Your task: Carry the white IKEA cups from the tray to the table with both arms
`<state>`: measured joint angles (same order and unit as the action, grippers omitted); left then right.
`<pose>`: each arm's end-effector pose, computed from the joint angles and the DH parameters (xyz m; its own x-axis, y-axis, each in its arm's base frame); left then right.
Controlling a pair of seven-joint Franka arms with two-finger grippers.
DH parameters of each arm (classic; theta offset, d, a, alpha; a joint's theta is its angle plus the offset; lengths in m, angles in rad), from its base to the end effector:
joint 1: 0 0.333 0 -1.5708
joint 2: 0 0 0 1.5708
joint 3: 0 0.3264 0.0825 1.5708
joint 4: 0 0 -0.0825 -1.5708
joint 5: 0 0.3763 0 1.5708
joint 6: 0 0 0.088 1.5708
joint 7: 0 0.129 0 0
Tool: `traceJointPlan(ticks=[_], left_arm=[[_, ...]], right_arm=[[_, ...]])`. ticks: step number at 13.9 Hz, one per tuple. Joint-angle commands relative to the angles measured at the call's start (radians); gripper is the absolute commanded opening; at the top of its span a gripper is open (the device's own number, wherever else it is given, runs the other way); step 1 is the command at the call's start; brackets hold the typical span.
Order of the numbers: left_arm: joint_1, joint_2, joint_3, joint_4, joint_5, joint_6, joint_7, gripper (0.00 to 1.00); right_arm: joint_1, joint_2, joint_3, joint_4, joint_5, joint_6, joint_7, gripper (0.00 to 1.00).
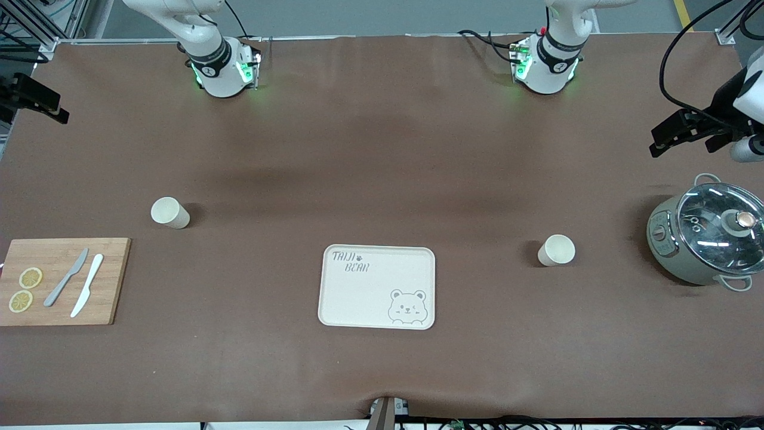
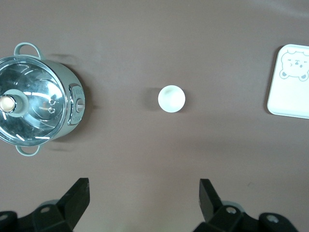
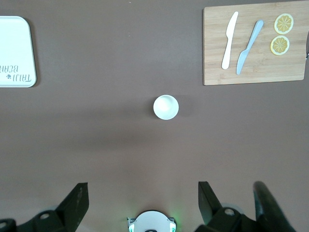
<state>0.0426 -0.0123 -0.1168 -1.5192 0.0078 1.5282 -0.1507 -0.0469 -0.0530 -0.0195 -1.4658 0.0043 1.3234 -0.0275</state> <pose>0.5381 -0.0394 0.6396 0.9968 0.0767 0.0224 0.0769 -0.9970 -0.0059 0.4988 -0.0329 0.6676 0.9953 -0.0375 -0.0891 -0.0383 -0.9992 -0.0077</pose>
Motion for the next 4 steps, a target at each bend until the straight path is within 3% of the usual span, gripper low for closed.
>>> traceJointPlan(ticks=[1,4], left_arm=[[0.016,0.005,-0.007,0.016,-0.012,0.004,0.016,1.00],[0.016,0.006,-0.001,0.016,-0.003,0.004,0.017,1.00]], right_arm=[[-0.007,-0.018,0.006,-0.019,-0.015,-0.003,-0.009,1.00],[-0.005,-0.018,0.006,-0.018,-0.015,-0.003,-0.009,1.00]])
